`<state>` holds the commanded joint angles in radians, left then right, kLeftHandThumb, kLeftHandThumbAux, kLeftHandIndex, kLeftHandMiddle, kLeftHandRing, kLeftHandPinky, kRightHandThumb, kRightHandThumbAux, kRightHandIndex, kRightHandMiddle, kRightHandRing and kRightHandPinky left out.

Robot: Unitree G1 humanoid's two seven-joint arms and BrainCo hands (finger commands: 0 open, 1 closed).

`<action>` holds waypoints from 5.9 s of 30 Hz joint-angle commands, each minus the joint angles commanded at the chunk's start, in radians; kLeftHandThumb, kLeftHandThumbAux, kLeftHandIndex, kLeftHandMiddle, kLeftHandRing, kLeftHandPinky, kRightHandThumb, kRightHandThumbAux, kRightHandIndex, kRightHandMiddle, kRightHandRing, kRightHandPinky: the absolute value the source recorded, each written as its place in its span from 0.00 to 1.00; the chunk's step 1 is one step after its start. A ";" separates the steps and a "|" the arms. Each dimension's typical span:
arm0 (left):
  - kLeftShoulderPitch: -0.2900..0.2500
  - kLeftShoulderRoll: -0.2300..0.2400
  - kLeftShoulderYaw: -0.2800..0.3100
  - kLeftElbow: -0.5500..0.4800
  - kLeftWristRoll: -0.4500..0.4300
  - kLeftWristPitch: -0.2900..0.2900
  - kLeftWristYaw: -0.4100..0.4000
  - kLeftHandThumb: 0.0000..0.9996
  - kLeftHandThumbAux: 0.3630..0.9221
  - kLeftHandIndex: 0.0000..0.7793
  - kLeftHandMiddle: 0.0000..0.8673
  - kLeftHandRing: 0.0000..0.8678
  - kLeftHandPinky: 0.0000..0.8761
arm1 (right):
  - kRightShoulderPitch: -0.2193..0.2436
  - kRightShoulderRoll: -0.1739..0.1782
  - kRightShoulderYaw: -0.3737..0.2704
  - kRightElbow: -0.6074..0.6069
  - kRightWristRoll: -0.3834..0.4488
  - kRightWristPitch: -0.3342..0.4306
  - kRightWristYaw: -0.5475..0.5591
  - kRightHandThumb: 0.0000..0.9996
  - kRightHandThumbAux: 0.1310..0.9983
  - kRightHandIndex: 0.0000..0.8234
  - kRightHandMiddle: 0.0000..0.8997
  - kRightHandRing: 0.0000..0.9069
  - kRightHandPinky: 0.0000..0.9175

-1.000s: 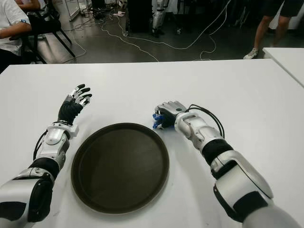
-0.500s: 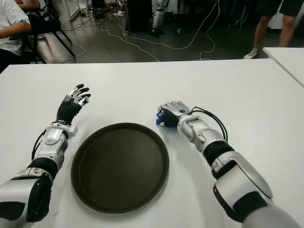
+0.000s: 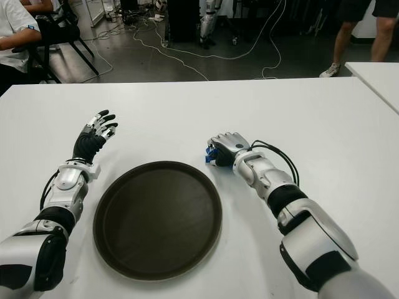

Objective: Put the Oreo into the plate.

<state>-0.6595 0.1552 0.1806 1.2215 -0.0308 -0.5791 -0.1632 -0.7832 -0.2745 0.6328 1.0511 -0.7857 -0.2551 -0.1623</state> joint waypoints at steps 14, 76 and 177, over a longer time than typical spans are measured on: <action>0.003 0.001 0.001 -0.003 -0.003 -0.003 0.008 0.21 0.51 0.13 0.20 0.20 0.20 | -0.010 0.004 0.001 0.012 0.000 0.007 0.011 0.69 0.69 0.52 0.71 0.70 0.65; 0.000 0.002 -0.002 0.003 0.004 -0.004 0.014 0.20 0.50 0.12 0.20 0.18 0.18 | 0.024 -0.061 -0.170 -0.214 0.078 0.087 -0.051 0.69 0.69 0.52 0.81 0.81 0.79; -0.010 -0.006 -0.007 0.007 0.006 0.010 0.029 0.20 0.58 0.13 0.20 0.18 0.15 | 0.385 -0.030 -0.086 -1.009 -0.050 0.056 0.260 0.69 0.69 0.51 0.78 0.81 0.80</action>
<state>-0.6695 0.1488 0.1740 1.2287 -0.0249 -0.5692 -0.1345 -0.3978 -0.3050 0.5467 0.0425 -0.8361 -0.1993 0.0981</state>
